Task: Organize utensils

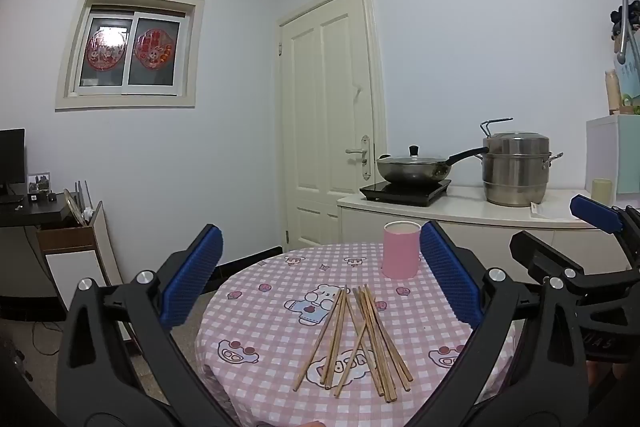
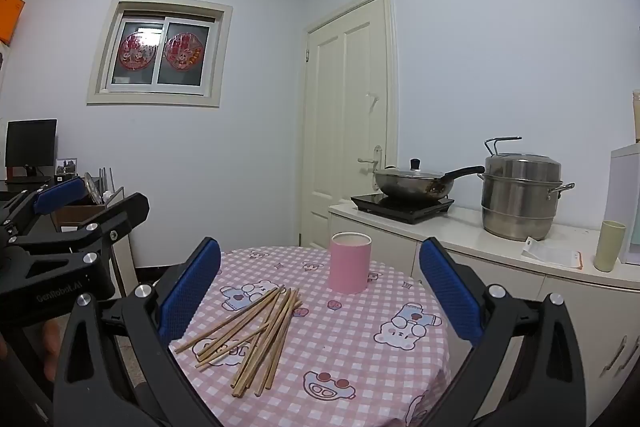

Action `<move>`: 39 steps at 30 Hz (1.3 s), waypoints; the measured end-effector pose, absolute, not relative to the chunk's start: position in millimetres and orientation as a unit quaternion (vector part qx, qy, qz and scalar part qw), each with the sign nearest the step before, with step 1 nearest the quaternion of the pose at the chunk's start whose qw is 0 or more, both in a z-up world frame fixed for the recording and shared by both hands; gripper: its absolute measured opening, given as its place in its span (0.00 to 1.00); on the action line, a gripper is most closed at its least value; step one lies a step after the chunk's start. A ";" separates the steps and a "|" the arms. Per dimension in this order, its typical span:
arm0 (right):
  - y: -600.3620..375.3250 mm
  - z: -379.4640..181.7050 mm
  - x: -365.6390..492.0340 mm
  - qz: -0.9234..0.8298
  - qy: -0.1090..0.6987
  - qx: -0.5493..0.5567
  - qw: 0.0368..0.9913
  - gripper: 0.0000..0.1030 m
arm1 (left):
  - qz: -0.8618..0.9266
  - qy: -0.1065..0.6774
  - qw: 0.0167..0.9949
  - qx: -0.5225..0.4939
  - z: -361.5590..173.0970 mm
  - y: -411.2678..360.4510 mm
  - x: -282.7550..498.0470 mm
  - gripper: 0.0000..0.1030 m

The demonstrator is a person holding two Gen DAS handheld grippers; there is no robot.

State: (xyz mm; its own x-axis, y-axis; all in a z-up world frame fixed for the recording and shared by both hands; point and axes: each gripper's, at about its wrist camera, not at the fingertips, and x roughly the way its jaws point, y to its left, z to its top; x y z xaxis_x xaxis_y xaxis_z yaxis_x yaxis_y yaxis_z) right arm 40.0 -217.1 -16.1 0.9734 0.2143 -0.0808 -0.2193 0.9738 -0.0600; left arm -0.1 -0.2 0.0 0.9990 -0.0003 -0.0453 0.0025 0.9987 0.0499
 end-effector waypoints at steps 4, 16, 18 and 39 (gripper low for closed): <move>-217.0 -16.4 40.0 0.109 0.038 -0.034 0.993 0.93 | -0.001 0.023 0.999 0.024 0.0 0.2 -0.1 0.94; -215.6 -17.4 39.6 0.109 0.039 -0.034 0.993 0.93 | -0.001 0.023 0.999 0.026 -0.2 -0.3 -0.3 0.94; -215.4 -17.6 39.6 0.109 0.039 -0.034 0.993 0.93 | -0.001 0.024 0.999 0.027 -0.1 -0.5 -0.2 0.94; -214.5 -20.6 38.1 0.109 0.042 -0.033 0.993 0.93 | 0.001 0.026 0.999 0.028 -0.4 -2.9 1.0 0.94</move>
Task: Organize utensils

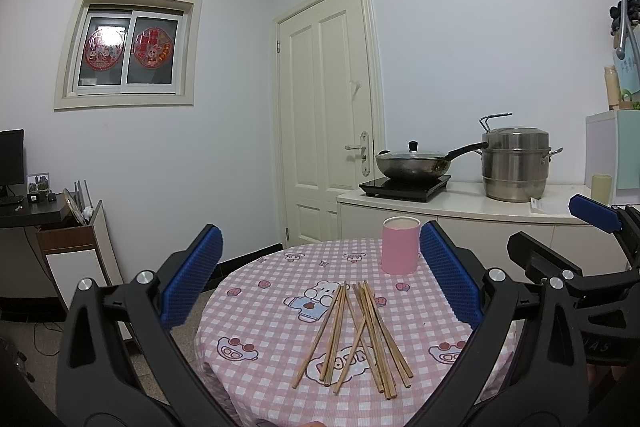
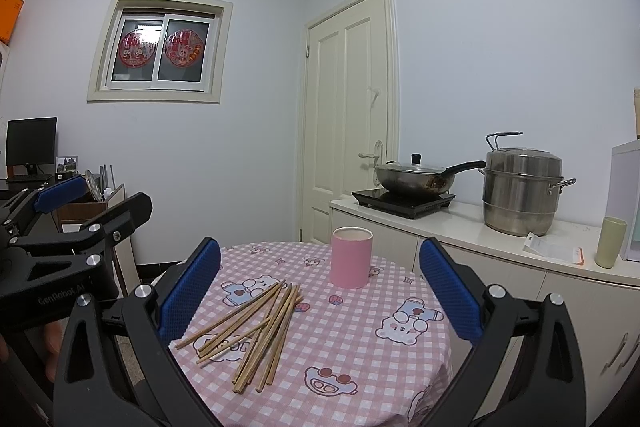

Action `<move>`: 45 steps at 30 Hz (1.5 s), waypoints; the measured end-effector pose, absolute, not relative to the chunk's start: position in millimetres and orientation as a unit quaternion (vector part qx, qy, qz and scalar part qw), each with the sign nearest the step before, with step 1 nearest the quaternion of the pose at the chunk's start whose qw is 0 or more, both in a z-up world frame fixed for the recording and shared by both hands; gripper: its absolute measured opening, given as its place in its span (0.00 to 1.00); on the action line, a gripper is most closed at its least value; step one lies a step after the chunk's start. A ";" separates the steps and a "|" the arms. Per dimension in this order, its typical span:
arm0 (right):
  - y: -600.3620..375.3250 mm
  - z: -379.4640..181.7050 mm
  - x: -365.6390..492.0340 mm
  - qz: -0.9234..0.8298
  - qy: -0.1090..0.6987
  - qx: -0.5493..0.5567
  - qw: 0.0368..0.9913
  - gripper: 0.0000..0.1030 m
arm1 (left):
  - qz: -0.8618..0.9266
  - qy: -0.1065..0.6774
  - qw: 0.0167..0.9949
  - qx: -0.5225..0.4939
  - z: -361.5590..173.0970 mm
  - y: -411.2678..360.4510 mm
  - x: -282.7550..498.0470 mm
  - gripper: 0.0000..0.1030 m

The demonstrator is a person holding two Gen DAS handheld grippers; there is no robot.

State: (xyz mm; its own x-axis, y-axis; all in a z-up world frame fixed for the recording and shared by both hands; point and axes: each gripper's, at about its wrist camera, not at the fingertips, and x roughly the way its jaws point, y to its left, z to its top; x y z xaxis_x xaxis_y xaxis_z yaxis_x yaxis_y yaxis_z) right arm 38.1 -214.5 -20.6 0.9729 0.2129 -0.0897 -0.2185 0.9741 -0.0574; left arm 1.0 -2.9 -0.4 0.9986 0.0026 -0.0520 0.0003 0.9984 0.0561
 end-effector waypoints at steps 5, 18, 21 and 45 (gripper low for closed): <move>-214.3 -20.4 37.3 0.109 0.042 -0.033 0.993 0.93 | 0.001 0.026 0.999 0.027 -5.2 -3.1 1.6 0.94; -212.4 -20.0 39.1 0.108 0.045 -0.034 0.993 0.93 | 0.001 0.028 0.999 0.027 -6.1 -1.6 1.5 0.94; -209.2 -23.7 42.4 0.109 0.045 -0.034 0.992 0.93 | 0.001 0.028 0.999 0.027 -6.2 -1.6 1.5 0.94; -210.5 -29.2 44.8 0.108 0.048 -0.032 0.993 0.93 | -0.001 0.034 0.999 0.026 -12.1 2.1 3.5 0.94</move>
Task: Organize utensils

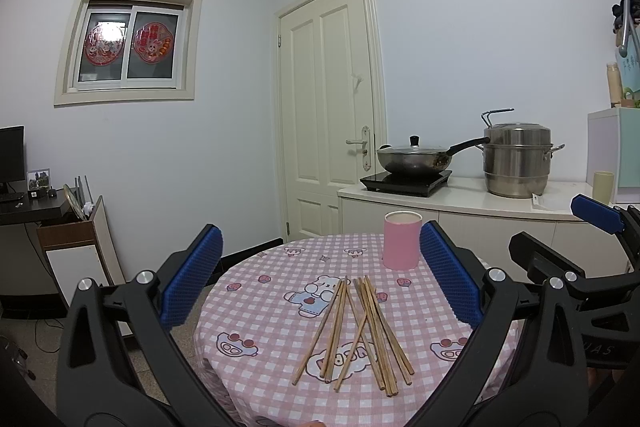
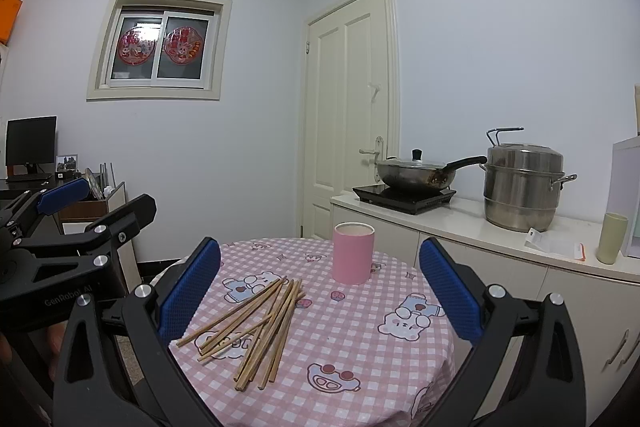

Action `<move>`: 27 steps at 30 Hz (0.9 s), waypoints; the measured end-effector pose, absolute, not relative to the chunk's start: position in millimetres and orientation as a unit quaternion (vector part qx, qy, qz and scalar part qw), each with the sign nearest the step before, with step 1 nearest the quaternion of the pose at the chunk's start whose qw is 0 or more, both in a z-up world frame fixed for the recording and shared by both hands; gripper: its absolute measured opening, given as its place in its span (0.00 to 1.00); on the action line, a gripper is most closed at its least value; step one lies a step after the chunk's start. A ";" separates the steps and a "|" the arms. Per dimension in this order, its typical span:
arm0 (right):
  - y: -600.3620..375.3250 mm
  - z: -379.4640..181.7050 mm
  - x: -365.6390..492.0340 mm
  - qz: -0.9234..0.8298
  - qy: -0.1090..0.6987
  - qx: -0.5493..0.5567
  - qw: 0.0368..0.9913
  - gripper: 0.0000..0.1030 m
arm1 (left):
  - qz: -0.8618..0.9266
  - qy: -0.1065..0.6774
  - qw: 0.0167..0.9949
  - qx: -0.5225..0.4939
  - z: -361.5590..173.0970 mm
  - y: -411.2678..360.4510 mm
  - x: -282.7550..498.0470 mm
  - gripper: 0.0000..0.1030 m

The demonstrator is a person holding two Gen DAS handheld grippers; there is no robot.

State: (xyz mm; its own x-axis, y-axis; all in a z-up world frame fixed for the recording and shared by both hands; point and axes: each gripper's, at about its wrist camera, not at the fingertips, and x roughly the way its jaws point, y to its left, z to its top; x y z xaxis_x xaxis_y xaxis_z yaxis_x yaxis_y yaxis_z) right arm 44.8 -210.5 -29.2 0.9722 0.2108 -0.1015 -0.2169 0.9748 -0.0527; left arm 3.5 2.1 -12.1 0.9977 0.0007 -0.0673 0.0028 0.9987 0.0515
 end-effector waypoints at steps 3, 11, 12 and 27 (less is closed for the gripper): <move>-211.2 -29.6 44.8 0.107 0.048 -0.031 0.993 0.93 | 0.000 0.034 0.999 0.027 -12.8 2.2 3.3 0.94; -211.2 -29.3 45.0 0.109 0.051 -0.030 0.992 0.93 | 0.000 0.040 0.999 0.027 -15.6 1.9 4.7 0.94; -210.9 -26.5 45.4 0.109 0.052 -0.030 0.992 0.93 | 0.000 0.040 0.999 0.027 -15.3 1.3 5.1 0.94; -210.6 -26.1 51.8 0.121 0.075 -0.023 0.990 0.93 | -0.004 0.070 0.997 0.025 -18.1 1.1 18.7 0.94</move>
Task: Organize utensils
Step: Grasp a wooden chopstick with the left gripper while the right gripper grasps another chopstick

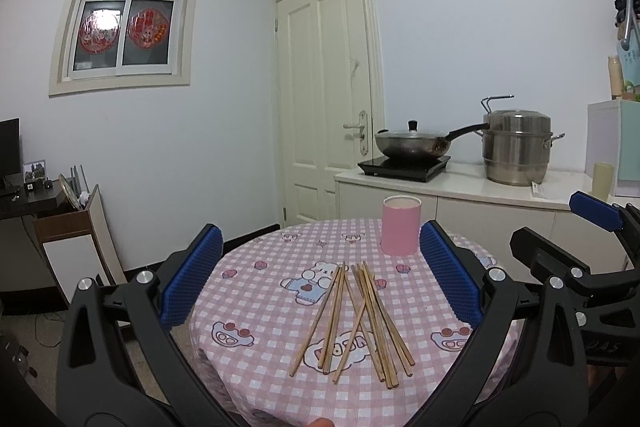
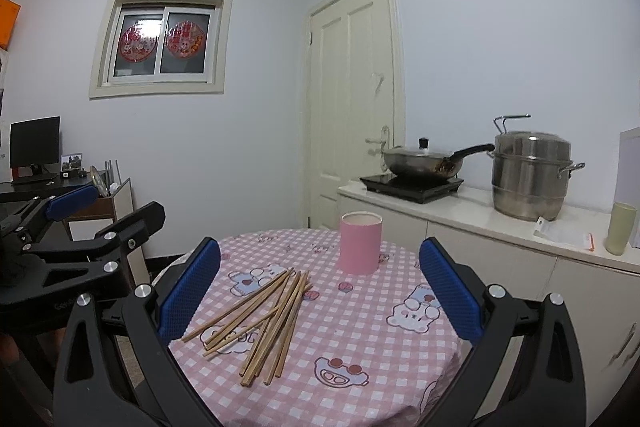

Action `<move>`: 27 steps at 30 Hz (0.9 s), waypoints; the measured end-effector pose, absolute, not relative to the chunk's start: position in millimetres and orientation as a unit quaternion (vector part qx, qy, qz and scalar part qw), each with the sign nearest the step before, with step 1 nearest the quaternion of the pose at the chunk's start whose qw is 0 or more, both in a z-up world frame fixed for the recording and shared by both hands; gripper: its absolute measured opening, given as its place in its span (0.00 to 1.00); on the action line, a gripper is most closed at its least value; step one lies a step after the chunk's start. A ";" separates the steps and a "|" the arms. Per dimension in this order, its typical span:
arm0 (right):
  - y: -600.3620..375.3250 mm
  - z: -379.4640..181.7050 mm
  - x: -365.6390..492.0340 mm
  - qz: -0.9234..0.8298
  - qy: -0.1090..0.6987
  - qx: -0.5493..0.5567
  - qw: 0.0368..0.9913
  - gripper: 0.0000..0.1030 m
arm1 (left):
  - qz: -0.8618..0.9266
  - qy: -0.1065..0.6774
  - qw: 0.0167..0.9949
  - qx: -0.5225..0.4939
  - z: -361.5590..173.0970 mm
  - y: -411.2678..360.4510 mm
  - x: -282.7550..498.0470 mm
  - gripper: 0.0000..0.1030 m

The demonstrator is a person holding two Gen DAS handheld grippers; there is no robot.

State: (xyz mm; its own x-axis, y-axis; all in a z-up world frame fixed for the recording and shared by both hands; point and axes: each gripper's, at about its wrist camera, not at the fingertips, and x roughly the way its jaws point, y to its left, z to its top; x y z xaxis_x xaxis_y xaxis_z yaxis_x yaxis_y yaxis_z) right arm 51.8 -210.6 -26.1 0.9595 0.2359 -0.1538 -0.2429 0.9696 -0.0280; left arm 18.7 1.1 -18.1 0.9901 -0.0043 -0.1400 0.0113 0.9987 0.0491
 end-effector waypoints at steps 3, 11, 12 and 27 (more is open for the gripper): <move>-209.1 -27.7 55.1 0.123 0.083 -0.025 0.989 0.93 | -0.004 0.079 0.997 0.024 -21.0 2.2 23.6 0.94; -207.1 -35.8 67.3 0.120 0.096 -0.031 0.988 0.93 | 0.001 0.104 0.995 0.013 -31.5 8.8 39.1 0.94; -206.9 -37.4 70.4 0.120 0.100 -0.032 0.987 0.93 | 0.001 0.107 0.994 0.010 -34.1 10.3 42.2 0.94; -214.9 -96.5 150.1 0.114 0.240 -0.010 0.964 0.93 | -0.006 0.261 0.965 -0.005 -106.4 37.6 132.0 0.94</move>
State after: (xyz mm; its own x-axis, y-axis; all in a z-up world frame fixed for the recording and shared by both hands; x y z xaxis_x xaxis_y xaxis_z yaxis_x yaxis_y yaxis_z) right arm 150.1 -214.9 -96.5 0.8585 0.2152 -0.4655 -0.2251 0.9737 0.0350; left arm 132.0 37.6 -106.4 0.8633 -0.0142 -0.5045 0.0086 0.9999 -0.0135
